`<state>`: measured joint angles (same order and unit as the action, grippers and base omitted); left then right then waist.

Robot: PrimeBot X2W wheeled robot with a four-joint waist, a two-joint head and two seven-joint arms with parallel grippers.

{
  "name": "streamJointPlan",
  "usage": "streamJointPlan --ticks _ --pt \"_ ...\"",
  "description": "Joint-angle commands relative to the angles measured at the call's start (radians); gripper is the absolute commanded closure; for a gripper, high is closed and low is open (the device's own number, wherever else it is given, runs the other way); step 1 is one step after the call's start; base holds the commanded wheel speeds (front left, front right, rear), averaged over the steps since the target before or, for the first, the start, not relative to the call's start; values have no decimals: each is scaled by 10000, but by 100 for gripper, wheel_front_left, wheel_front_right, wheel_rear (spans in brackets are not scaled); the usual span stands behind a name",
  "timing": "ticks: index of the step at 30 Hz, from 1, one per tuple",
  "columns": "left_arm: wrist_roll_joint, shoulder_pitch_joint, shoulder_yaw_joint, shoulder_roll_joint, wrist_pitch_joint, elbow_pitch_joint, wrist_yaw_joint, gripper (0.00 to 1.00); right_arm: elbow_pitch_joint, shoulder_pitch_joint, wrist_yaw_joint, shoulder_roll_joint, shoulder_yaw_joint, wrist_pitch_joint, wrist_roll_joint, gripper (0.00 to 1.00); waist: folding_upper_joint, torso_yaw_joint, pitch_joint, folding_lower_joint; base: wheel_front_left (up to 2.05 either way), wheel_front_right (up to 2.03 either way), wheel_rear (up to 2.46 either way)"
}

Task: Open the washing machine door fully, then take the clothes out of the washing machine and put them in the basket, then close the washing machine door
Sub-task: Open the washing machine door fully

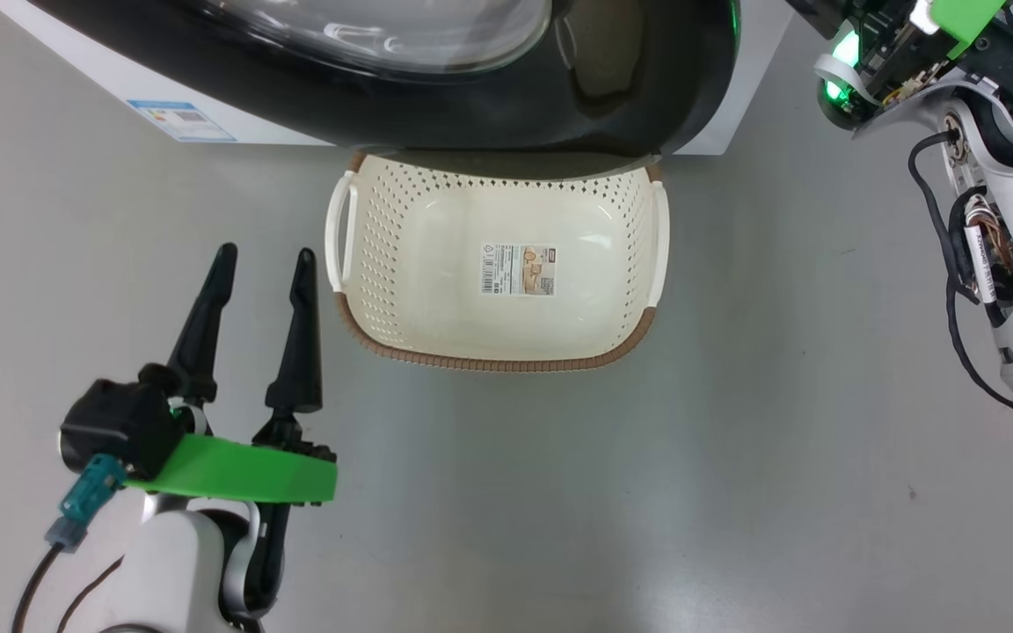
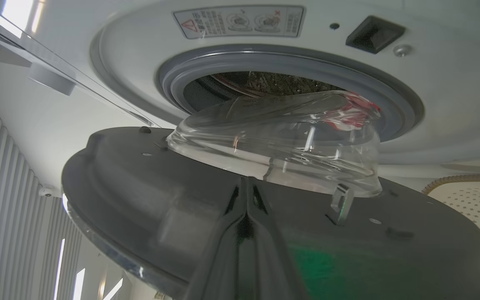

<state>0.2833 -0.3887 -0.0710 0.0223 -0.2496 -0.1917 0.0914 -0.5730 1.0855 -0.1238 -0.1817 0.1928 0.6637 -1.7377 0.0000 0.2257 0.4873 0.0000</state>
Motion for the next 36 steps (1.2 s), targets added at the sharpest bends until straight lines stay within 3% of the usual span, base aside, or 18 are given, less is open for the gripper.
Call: streamJointPlan --ticks 1,18,36 --pt "73 -22 254 279 -122 189 -76 0 230 183 -69 72 178 206 163 100 0 28 -27 0 0 0 0" --pt "74 293 208 279 -122 22 -158 0 472 -912 -69 234 810 972 811 100 0 264 -1089 0 0 0 0" --pt "-47 1101 275 279 -122 -162 -326 0 1097 -3084 -69 391 1460 1220 1412 100 0 957 -2987 0 0 0 0"
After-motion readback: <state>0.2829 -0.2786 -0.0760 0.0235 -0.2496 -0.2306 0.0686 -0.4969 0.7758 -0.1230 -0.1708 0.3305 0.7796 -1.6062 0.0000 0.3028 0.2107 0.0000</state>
